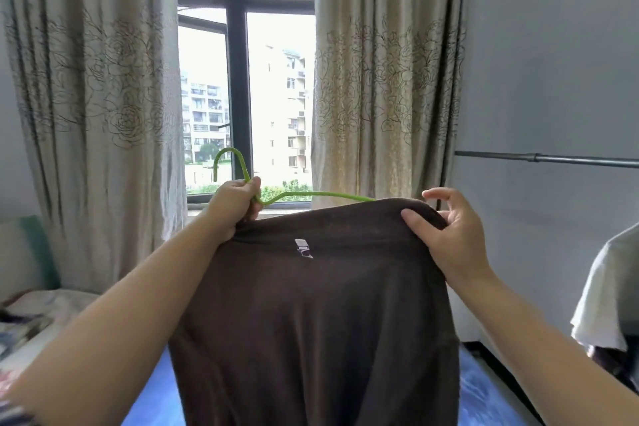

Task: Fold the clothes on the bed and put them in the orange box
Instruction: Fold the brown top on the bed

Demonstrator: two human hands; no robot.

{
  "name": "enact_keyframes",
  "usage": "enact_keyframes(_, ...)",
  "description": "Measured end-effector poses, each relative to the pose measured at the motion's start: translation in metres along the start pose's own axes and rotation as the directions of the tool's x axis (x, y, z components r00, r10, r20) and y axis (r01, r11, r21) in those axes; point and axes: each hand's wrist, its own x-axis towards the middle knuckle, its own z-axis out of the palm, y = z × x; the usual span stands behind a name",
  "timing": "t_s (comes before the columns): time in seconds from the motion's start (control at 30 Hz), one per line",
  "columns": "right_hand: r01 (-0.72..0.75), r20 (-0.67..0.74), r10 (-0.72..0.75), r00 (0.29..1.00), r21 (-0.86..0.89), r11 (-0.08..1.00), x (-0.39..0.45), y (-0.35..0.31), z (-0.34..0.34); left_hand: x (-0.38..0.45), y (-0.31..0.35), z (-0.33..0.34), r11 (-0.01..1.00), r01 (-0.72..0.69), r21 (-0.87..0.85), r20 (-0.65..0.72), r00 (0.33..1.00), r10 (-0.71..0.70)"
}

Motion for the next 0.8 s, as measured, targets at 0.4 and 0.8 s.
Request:
enact_keyframes(0.4, 0.224, 0.658, 0.28, 0.699, -0.573, 0.788, -0.043, 0.048, -0.001, -0.016, 0.006, 0.084, 0.764, 0.189, -0.616, -0.076, 0.952, -0.297)
enact_keyframes(0.8, -0.423, 0.389, 0.494, 0.777, -0.258, 0.869, -0.044, 0.043, -0.13, -0.047, -0.126, 0.187, 0.938, 0.137, 0.318, 0.259, 0.939, -0.225)
